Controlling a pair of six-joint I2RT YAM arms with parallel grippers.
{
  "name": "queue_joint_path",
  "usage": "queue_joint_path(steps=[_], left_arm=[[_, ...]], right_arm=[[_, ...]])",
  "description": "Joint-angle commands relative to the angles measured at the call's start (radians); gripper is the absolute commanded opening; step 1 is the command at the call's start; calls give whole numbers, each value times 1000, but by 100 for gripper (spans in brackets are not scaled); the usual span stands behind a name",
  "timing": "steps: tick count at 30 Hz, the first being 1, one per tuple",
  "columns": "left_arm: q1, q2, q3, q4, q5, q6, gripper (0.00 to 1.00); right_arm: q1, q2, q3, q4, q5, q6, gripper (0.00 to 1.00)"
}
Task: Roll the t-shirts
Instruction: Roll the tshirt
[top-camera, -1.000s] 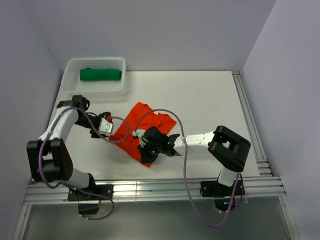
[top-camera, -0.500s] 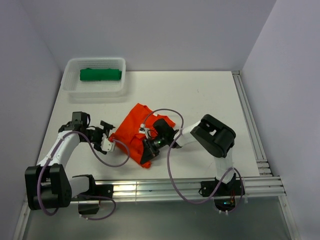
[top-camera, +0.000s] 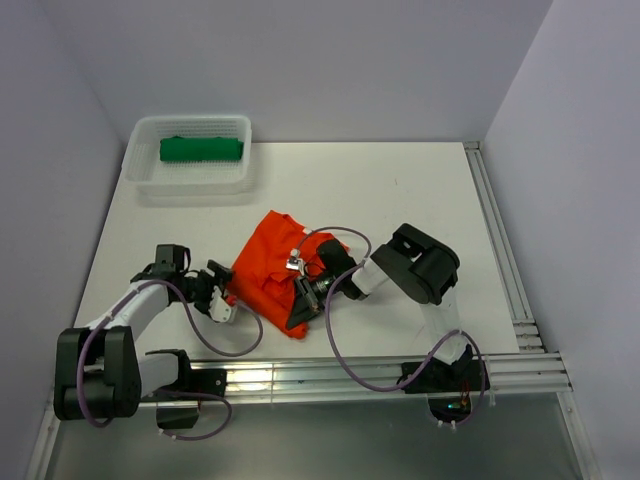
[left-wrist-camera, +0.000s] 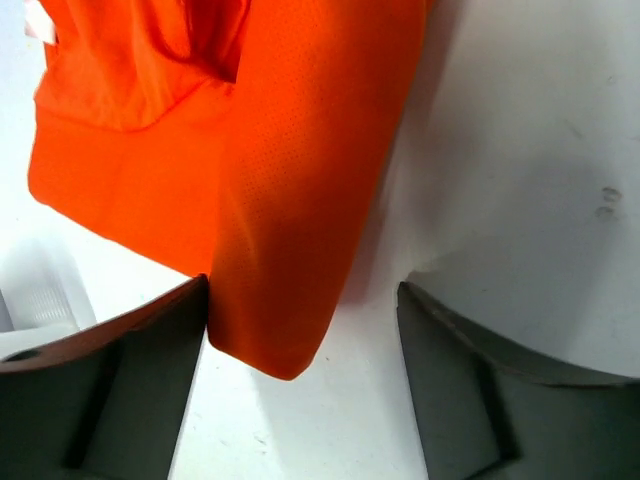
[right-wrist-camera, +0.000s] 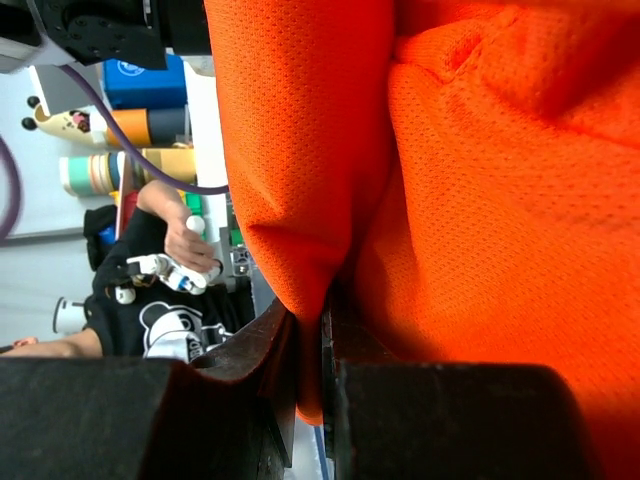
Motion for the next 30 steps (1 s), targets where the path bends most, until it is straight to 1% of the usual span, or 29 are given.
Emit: queue_joint_path(steps=[1, 2, 4, 5, 7, 8, 9, 10, 11, 12, 14, 15, 18, 20, 21, 22, 25, 26, 28, 29, 30], left_arm=[[-36, 5, -19, 77, -28, 194, 75], [-43, 5, -19, 83, -37, 180, 63], [-64, 7, -24, 94, -50, 173, 51], [-72, 8, -24, 93, -54, 165, 34], [-105, 19, -12, 74, -88, 142, 17], [-121, 22, -4, 65, -108, 131, 0], [-136, 30, 4, 53, -145, 122, 0], [-162, 40, 10, 47, -151, 108, 0], [-170, 45, 22, 31, -156, 88, 0], [-175, 53, 31, 18, -163, 87, 0], [-178, 70, 60, -27, -165, 67, 0], [-178, 85, 76, -50, -162, 58, 0], [-178, 137, 154, -165, -156, 41, 0], [-178, 163, 214, -209, -153, 27, 0], [-178, 189, 232, -258, -156, 28, 0], [-178, 205, 267, -281, -165, 39, 0], [-179, 270, 346, -387, -177, 47, 0], [-179, 290, 370, -413, -179, 45, 0], [-179, 352, 444, -499, -174, 36, 0], [-179, 373, 468, -527, -176, 39, 0], [-179, 413, 491, -557, -174, 39, 0]], right_arm=[[-5, 3, 25, 8, -24, 18, 0], [-3, 0, 31, -24, -24, 11, 0], [-5, -2, 48, -53, -16, 0, 0], [-5, -3, 55, -90, -17, -12, 0], [-5, -8, 68, -108, -10, -26, 0], [-5, -11, 74, -154, -4, -41, 0], [-5, -12, 87, -179, 4, -60, 0], [-5, -20, 91, -200, 12, -92, 4], [-5, -32, 95, -258, 22, -113, 10], [-6, -40, 106, -288, 30, -136, 24], [-5, -76, 104, -335, 61, -176, 37], [-6, -92, 103, -351, 68, -190, 51], [-6, -159, 103, -403, 107, -225, 56], [-6, -207, 109, -444, 128, -245, 57], [-6, -221, 114, -467, 140, -268, 57], [-6, -248, 121, -540, 192, -287, 58], [-6, -304, 144, -669, 284, -357, 59], [-6, -320, 141, -688, 341, -368, 60], [-5, -371, 132, -722, 390, -391, 63], [-5, -391, 118, -728, 453, -394, 65], [-2, -412, 108, -733, 481, -400, 66]])
